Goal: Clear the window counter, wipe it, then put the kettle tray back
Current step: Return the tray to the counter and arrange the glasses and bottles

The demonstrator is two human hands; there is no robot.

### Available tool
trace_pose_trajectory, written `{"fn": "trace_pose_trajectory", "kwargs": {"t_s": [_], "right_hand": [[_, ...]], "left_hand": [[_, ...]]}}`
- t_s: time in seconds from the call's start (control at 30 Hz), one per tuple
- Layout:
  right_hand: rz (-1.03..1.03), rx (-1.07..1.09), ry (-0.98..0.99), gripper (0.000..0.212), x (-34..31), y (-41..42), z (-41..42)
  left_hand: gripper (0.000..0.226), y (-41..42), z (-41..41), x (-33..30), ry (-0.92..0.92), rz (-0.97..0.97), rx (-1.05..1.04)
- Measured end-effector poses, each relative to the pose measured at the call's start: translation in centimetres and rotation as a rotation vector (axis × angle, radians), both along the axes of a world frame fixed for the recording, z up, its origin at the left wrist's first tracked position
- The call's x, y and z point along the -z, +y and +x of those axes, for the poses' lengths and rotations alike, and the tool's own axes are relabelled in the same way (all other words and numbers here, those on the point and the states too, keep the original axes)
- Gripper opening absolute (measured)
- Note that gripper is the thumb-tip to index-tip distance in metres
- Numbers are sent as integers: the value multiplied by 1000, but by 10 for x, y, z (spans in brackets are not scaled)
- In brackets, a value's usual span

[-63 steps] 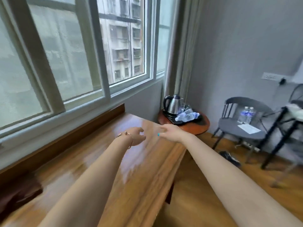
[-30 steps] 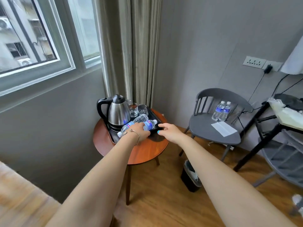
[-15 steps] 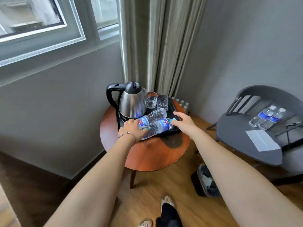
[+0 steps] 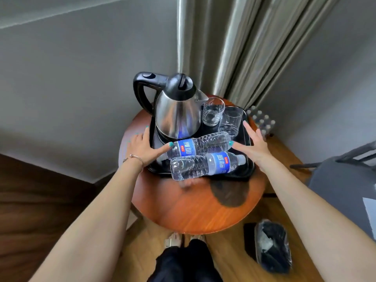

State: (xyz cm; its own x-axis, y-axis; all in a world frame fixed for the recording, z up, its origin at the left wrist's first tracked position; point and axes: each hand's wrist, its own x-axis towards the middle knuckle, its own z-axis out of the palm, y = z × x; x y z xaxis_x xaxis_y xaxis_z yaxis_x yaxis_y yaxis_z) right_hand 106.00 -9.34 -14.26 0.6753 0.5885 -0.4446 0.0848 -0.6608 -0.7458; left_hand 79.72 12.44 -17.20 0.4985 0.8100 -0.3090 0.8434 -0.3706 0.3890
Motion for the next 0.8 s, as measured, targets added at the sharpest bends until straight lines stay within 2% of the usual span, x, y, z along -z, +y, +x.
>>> {"fn": "trace_pose_trajectory", "kwargs": {"t_s": [0.07, 0.27, 0.4, 0.53, 0.8], "right_hand": [[-11, -47, -9, 88, 11, 4, 6], [47, -136, -147, 95, 35, 8, 22], [51, -165, -230, 105, 56, 5, 31], [16, -166, -305, 99, 60, 4, 23], [79, -198, -248, 113, 65, 6, 27]], "left_hand": [[130, 2, 2, 10, -88, -16, -2], [115, 9, 3, 21, -375, 12, 94], [120, 17, 4, 28, -401, 23, 122], [117, 19, 4, 43, -411, 26, 101], [113, 15, 7, 55, -527, -42, 105]]}}
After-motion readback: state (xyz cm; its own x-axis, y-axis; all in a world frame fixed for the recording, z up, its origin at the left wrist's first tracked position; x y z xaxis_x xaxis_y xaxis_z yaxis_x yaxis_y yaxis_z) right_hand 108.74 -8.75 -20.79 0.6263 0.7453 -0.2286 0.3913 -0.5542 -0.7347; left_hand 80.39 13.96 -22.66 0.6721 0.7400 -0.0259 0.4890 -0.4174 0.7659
